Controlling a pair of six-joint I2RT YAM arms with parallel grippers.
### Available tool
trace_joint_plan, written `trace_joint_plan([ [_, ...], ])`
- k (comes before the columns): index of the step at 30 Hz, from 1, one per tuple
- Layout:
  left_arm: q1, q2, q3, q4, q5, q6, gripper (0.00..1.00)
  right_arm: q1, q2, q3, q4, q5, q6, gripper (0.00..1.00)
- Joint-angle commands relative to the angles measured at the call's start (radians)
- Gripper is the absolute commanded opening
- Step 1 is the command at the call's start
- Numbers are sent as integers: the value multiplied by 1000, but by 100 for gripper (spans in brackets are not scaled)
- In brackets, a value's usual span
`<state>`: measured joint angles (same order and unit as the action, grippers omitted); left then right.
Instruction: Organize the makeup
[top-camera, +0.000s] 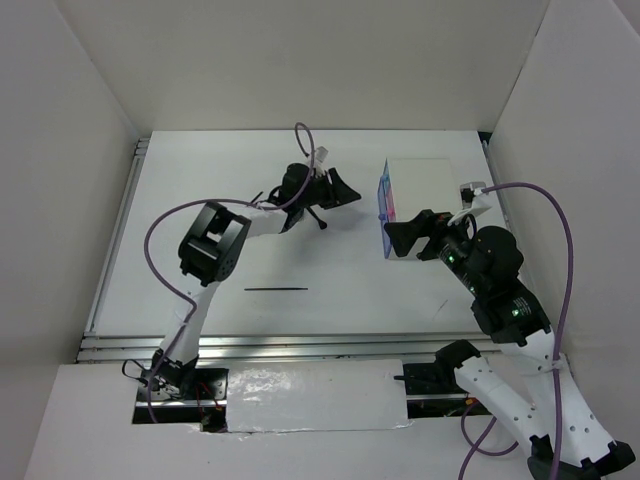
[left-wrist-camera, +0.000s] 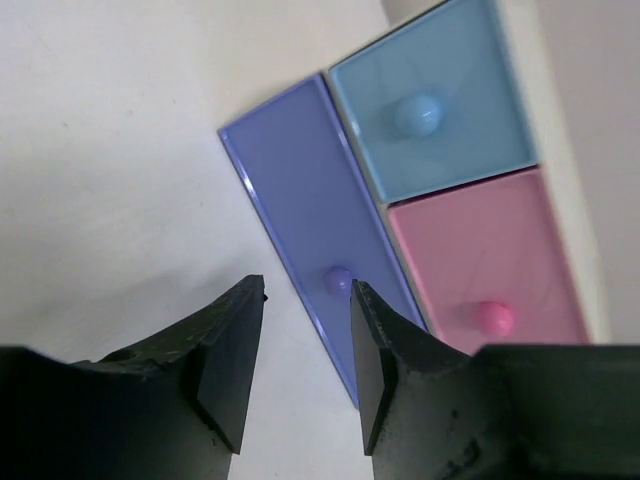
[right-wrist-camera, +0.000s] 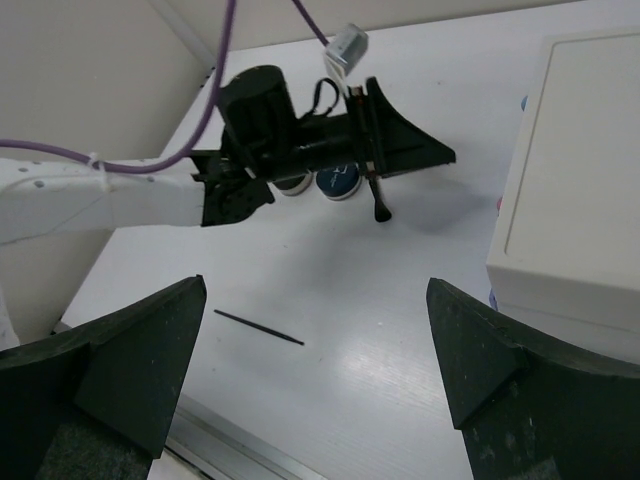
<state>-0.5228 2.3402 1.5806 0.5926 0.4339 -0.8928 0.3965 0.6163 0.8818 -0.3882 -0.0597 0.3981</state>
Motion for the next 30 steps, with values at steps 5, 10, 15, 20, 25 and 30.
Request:
trace_joint_plan([
  [5,9,-163,-171,338,81,-142,67,7,-9,-6,43,15,-18,99],
  [10,-25,-134,-218,515,170,-256,99,5,-4,-3,43,14,-18,99],
  [15,-83,-105,-168,480,184,-235,99,5,-6,0,38,18,-18,99],
  [20,-94,-61,-139,478,167,-262,94,5,-13,2,34,21,-18,99],
  [25,-95,2,-108,510,166,-300,84,5,-9,5,37,14,-19,99],
  [30,-95,33,-68,477,151,-282,79,7,-10,5,38,12,-19,99],
])
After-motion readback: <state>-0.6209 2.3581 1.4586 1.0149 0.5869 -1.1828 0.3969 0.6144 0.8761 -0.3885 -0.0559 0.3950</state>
